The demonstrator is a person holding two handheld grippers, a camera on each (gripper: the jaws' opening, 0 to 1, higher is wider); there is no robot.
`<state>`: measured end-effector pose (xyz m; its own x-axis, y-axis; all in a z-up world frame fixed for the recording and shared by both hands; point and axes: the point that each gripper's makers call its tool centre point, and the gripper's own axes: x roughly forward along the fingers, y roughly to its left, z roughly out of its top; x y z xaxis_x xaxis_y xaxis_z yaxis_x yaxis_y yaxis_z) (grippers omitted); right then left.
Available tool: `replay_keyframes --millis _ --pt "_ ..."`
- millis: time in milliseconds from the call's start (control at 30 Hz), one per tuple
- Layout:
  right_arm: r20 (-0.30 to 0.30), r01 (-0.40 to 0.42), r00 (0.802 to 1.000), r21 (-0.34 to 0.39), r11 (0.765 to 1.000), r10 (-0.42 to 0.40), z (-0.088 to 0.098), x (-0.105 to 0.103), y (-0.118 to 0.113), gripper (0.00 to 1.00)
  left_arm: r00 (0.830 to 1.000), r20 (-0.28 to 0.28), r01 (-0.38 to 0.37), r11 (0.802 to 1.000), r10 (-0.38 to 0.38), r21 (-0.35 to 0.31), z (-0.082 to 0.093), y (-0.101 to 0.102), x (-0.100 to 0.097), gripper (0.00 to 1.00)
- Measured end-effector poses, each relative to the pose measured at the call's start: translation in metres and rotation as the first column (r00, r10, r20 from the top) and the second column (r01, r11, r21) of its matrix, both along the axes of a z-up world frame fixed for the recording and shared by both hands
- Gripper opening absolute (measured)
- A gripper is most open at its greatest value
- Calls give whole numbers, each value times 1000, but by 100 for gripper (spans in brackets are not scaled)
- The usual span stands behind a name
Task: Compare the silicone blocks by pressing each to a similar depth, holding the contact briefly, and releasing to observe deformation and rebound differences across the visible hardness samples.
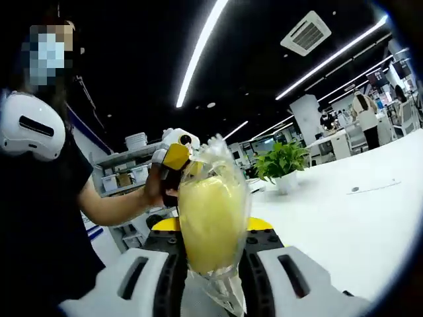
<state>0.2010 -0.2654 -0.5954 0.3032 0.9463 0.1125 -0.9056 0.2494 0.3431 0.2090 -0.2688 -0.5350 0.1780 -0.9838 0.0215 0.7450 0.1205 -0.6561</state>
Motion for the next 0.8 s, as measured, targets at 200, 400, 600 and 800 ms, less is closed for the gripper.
replay_keyframes --millis 200,400,600,800 --pt "-32 -28 999 -71 997 26 7 -3 2 20 996 90 -10 1000 8 27 5 7 -3 0" --pt "-111 -68 992 -103 992 56 11 -10 7 20 992 123 -22 999 17 40 8 13 -6 0" --pt "-115 -57 992 -127 990 42 21 -13 11 15 991 131 -34 999 33 7 18 19 -9 0" --pt "-169 -77 984 -131 988 55 26 -14 18 9 983 172 -73 997 69 14 23 27 -6 0"
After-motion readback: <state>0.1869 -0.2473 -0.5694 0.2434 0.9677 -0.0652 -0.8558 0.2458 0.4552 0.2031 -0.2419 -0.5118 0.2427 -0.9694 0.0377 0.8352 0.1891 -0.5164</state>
